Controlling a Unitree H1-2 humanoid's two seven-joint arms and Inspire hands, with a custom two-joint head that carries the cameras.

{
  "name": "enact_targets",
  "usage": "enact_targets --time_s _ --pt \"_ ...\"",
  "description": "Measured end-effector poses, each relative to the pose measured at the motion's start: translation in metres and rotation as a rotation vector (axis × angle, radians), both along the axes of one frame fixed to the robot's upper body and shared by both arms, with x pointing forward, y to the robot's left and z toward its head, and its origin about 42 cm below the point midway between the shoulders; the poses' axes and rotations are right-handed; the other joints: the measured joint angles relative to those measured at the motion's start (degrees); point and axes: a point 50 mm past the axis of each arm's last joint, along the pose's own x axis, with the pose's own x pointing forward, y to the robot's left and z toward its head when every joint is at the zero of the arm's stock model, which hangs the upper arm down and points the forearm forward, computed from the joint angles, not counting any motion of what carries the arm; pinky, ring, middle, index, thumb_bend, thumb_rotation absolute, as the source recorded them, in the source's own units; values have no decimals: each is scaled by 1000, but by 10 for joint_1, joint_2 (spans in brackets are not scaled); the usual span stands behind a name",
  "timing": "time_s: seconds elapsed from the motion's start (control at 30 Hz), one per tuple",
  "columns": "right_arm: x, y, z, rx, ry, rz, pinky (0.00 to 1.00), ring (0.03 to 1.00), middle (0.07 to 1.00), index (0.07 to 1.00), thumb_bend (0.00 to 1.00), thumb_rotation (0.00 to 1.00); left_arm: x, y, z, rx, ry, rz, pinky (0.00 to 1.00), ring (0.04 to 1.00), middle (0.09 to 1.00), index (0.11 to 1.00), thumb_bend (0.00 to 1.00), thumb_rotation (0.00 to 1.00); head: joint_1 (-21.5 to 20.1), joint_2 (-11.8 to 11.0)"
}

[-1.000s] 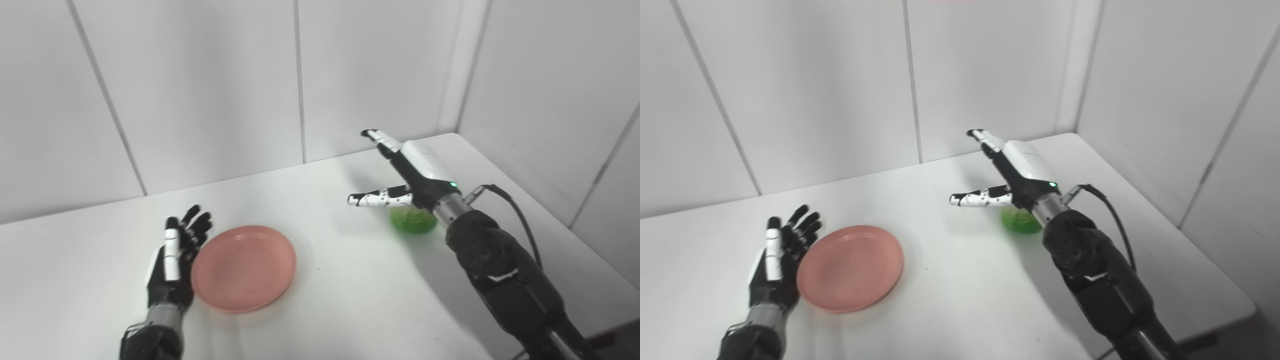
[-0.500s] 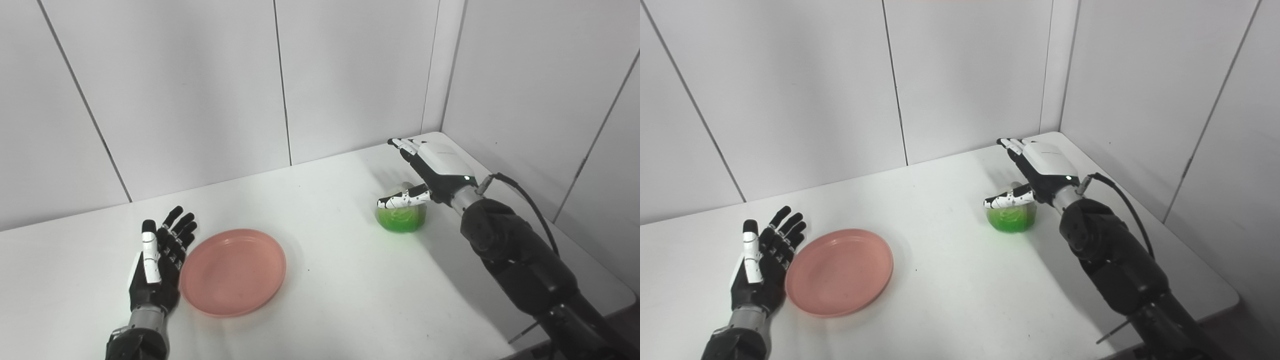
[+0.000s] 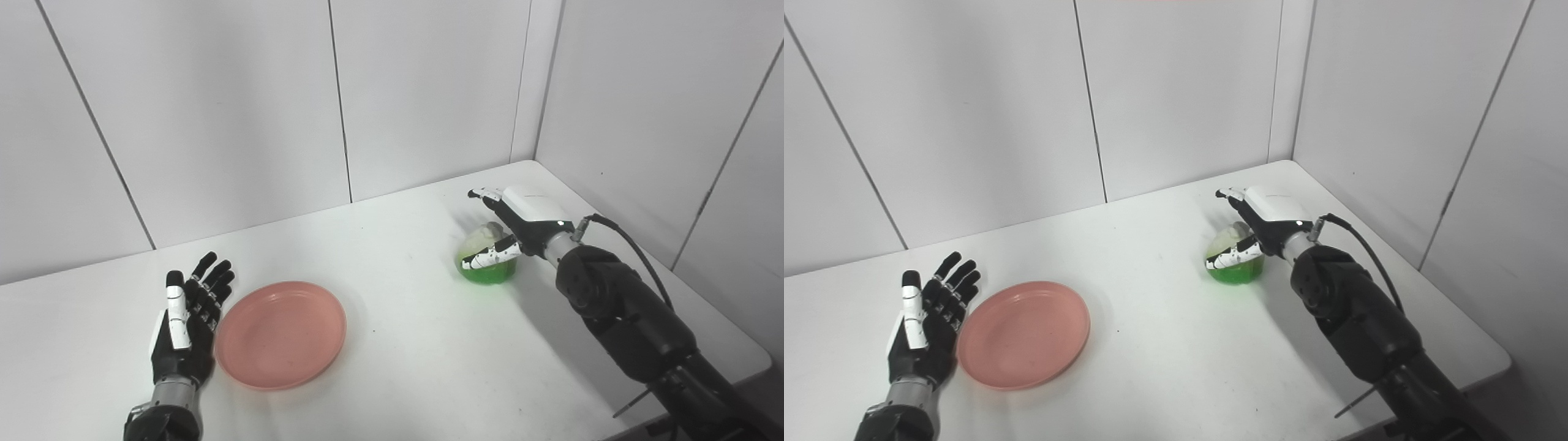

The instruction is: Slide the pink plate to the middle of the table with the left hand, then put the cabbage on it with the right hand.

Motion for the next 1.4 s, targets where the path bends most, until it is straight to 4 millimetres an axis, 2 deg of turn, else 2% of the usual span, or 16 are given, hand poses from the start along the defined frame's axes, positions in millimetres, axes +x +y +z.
enact_targets --time_s 0.1,0.13,0.17,0.27,0.4,0.47,0.5,0.67,0.7,0.73,0.8,0.83,0.97,1.13,1.4 --pt "1 3 -7 24 23 -7 780 882 913 870 1000 361 -1 0 0 2 -4 -1 983 905 863 853 830 1000 2 2" --pt "2 3 -10 32 34 -12 737 880 916 857 988 297 -1 0 0 3 -4 -2 968 905 863 852 829 1000 3 3" --pt "3 3 -13 39 54 -19 734 880 916 856 987 292 -1 0 0 3 -4 -3 966 905 863 852 828 1000 3 3" --pt "4 4 -15 44 69 -22 681 869 913 833 971 173 -2 1 0 3 -8 -6 966 900 864 853 820 1000 2 5" --pt "4 5 -15 54 85 -17 656 865 912 825 950 69 -4 1 0 1 -11 -7 959 894 860 849 818 997 2 7" --pt "4 5 -15 61 89 -14 610 814 896 817 925 18 -4 2 0 1 -9 -7 962 895 860 850 827 994 2 8" --pt "4 5 -15 65 89 -13 575 753 872 801 905 7 -4 2 0 1 -7 -8 955 893 856 849 822 995 3 10" --pt "2 5 -20 76 107 -5 514 638 772 747 847 0 -5 2 0 2 -6 -9 948 899 863 856 816 997 3 12" --pt "1 5 -23 78 115 -3 500 554 723 704 687 0 -5 2 0 3 -7 -9 951 897 863 857 814 999 3 12" --pt "1 5 -25 81 113 -3 478 501 676 660 589 0 -6 2 0 3 -7 -9 956 898 865 859 813 1000 4 14" --pt "2 1 -28 81 94 -13 438 450 572 561 536 0 -6 2 0 3 -4 -10 959 900 865 859 813 1000 4 14" --pt "3 0 -30 81 77 -18 409 438 524 516 524 0 -7 2 0 3 -4 -11 963 903 865 858 817 1000 5 16" --pt "3 1 -34 84 -14 -26 377 439 500 489 521 0 -7 3 0 3 -3 -10 964 904 864 859 817 999 5 17" --pt "4 5 -39 108 -94 -30 411 457 509 466 519 0 -7 2 0 3 -3 -11 980 905 869 862 823 1000 7 18" --pt "4 8 -36 147 -177 -43 419 451 526 463 517 0 -7 2 0 3 -3 -12 967 904 869 864 817 999 13 18"
